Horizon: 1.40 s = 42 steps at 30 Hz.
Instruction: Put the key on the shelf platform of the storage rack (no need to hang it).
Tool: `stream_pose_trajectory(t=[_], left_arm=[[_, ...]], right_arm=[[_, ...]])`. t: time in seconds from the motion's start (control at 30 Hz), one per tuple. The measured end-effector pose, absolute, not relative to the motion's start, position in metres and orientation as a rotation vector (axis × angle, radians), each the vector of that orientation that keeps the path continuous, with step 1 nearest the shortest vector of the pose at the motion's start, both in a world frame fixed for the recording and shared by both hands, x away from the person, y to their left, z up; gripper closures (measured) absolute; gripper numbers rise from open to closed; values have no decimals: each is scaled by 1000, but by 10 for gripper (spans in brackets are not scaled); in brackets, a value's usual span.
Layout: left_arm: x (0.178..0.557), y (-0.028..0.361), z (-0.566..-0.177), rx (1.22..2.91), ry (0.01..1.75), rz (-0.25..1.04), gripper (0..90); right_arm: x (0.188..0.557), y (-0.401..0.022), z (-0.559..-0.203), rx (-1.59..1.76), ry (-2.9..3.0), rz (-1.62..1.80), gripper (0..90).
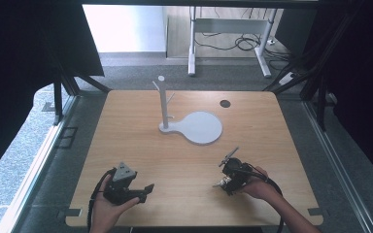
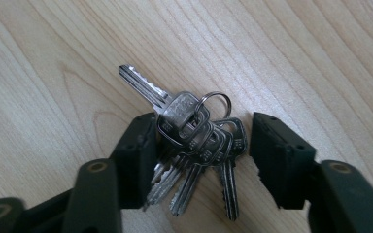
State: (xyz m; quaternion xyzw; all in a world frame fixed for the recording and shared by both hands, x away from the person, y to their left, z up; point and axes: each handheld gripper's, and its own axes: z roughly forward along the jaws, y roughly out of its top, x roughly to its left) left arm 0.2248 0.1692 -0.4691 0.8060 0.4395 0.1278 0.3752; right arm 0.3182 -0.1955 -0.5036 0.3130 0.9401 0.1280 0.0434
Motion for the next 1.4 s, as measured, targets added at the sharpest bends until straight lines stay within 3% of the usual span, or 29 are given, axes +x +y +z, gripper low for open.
stream_pose_trajectory(t=[0.53,1.27,1.4], left_arm=[[225,170,-472,2070,1133,321,240],[225,172,-473,2064,1140,328,239],[225,172,-472,2064,1143,328,239]], right_arm=[[321,-198,-501,999,2879,363,651],[324,-199,-499,1010,2898,350,662],[324,-201,-493,1005,2886,391,719]])
